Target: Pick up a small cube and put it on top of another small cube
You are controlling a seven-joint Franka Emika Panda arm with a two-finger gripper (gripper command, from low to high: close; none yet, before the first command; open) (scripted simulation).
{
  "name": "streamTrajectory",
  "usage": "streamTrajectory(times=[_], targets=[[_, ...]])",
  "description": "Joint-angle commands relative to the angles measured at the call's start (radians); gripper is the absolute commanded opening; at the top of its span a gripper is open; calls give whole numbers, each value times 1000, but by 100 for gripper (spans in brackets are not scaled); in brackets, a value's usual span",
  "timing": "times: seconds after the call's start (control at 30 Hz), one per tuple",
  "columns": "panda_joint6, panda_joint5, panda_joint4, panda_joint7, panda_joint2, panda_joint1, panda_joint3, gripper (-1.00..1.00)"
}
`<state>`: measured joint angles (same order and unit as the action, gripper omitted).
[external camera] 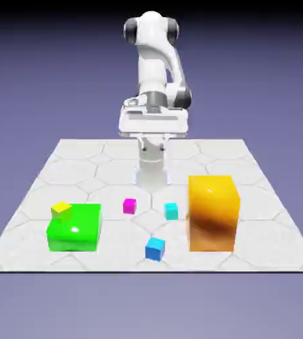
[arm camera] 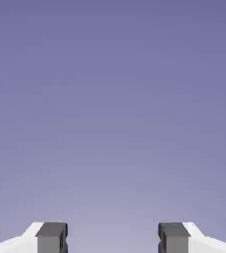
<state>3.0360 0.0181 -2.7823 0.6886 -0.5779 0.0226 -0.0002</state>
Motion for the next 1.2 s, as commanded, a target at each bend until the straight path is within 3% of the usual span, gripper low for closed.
streamTrajectory(times=[0.0,0.47,0.6,1.07,1.17], targets=[[-9,14,17,-44,0,6,3,0],[-507,157,-28,-652,310,-58,165,0],[-585,263,-109,-655,394,-132,299,0],[-282,551,-247,-186,339,-353,806,0],[-243,513,-273,-126,378,-319,765,0]])
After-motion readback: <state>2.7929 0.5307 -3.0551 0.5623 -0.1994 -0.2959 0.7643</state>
